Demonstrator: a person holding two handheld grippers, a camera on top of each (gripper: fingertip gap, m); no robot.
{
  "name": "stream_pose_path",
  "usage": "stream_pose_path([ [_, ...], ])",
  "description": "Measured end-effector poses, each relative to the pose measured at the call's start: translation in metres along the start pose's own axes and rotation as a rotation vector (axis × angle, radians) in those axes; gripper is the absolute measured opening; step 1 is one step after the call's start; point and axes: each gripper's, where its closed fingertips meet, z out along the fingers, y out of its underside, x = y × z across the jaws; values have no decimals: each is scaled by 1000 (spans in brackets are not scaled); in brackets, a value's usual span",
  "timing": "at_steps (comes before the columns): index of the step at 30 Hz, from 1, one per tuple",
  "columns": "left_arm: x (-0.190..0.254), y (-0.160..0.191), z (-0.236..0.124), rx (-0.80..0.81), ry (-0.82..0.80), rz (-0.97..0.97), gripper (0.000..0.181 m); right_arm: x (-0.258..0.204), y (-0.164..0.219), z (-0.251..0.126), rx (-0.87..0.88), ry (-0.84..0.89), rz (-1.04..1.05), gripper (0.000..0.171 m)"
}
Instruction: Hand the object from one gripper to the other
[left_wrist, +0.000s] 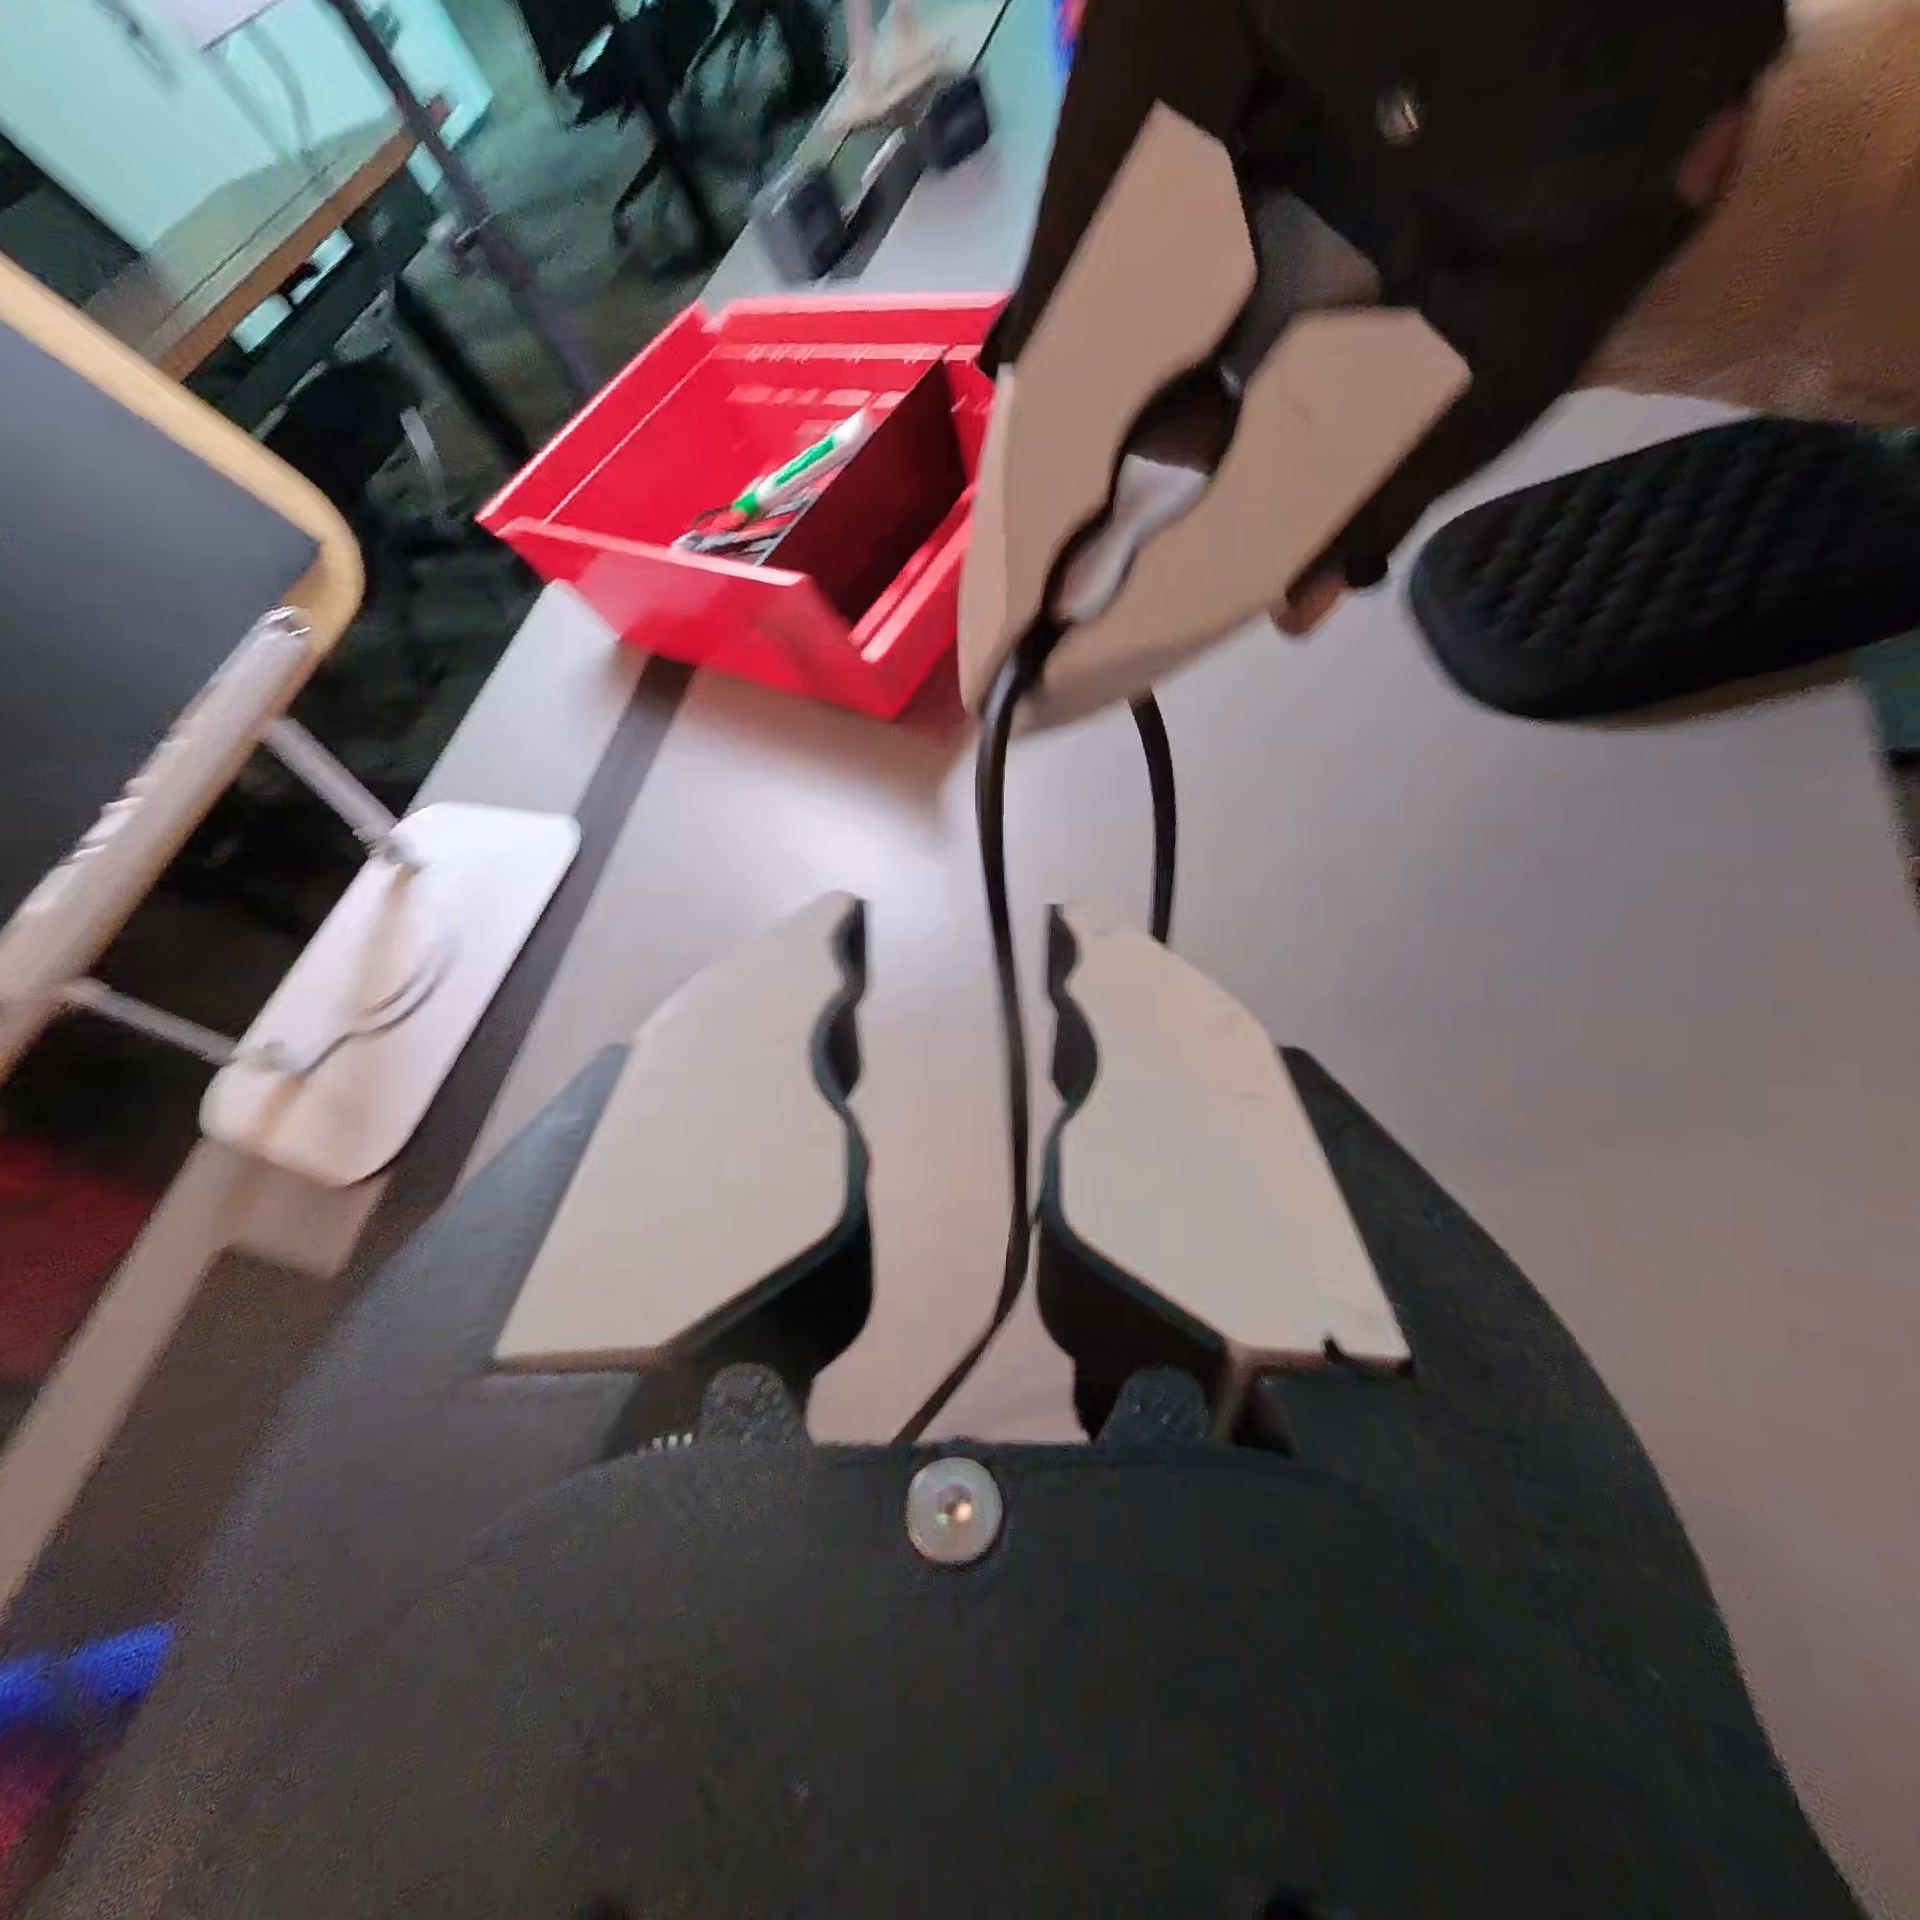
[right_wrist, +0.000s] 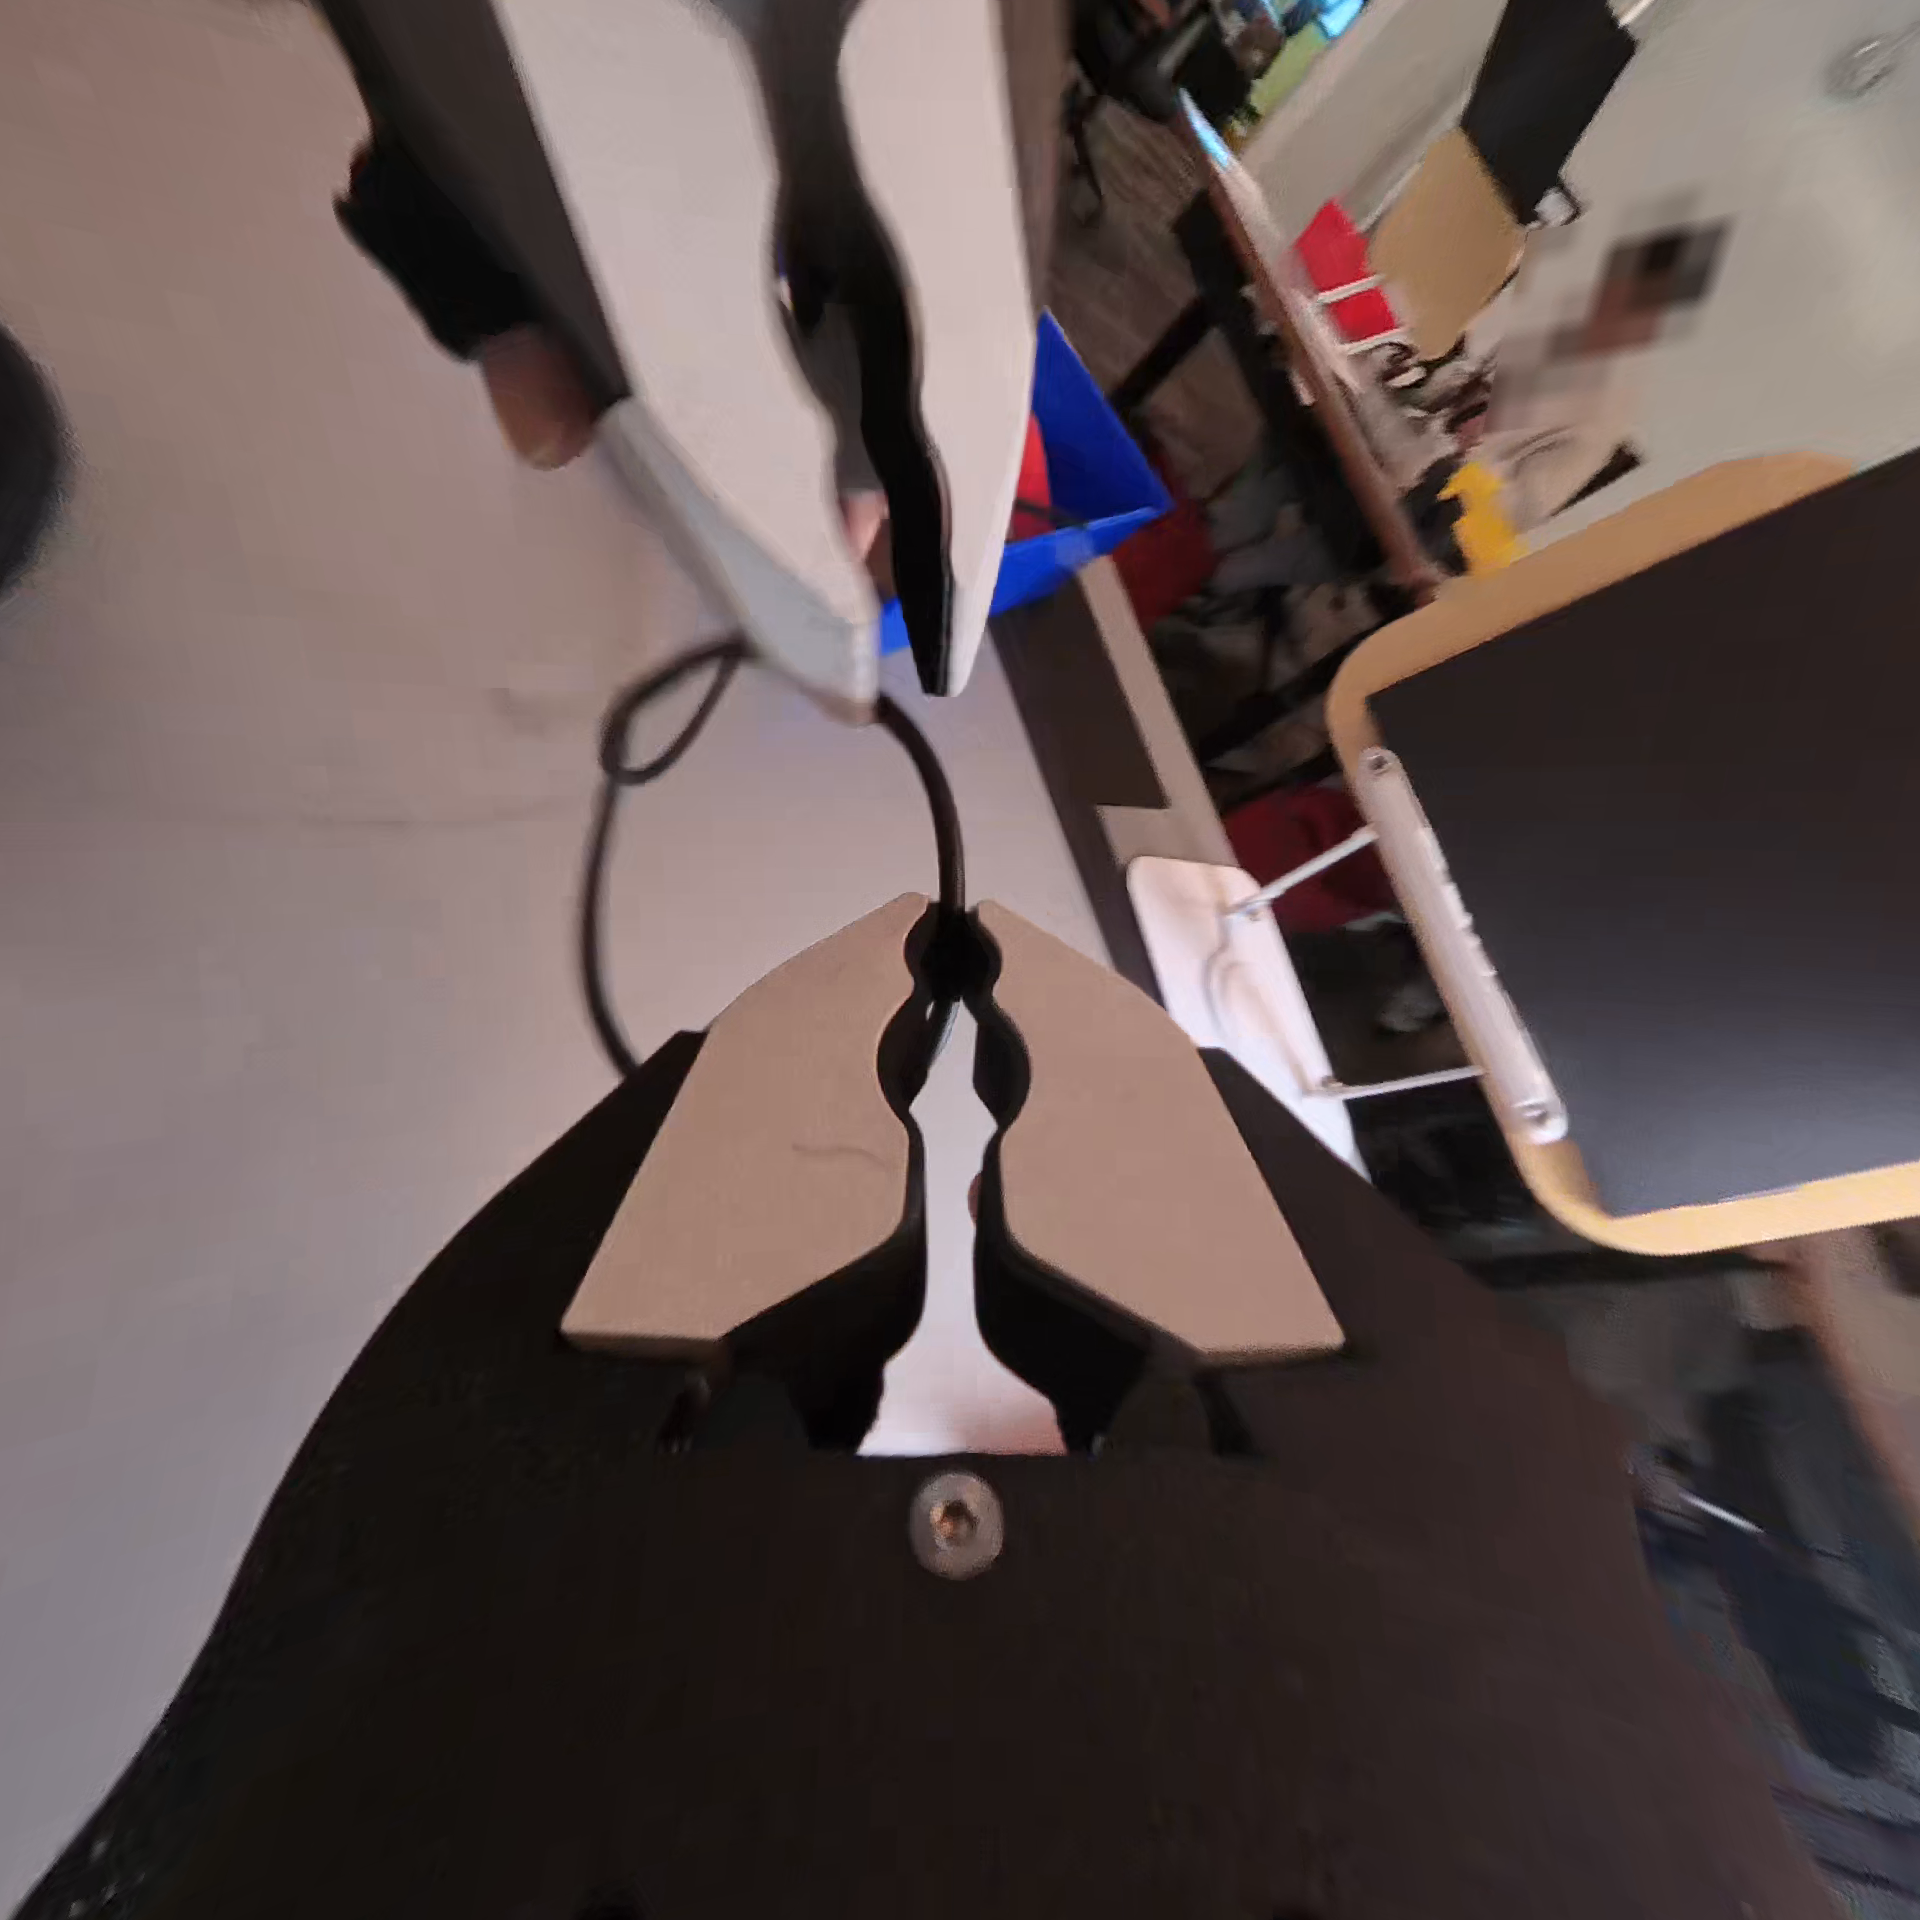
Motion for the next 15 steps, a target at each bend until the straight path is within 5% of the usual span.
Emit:
stream_pose_path([
  [1,7,4,5,47,34,-16,45,0,2,-12,17,-26,33,3],
  [6,54,56,49,11,174,41,58,12,21,-67,-11,-31,114,3],
  [11,66,92,93,-89,162,129,33,25,17,-100,66,-1,219,3],
  [15,73,103,107,-134,245,87,50,43,12,-124,171,2,359,2],
])
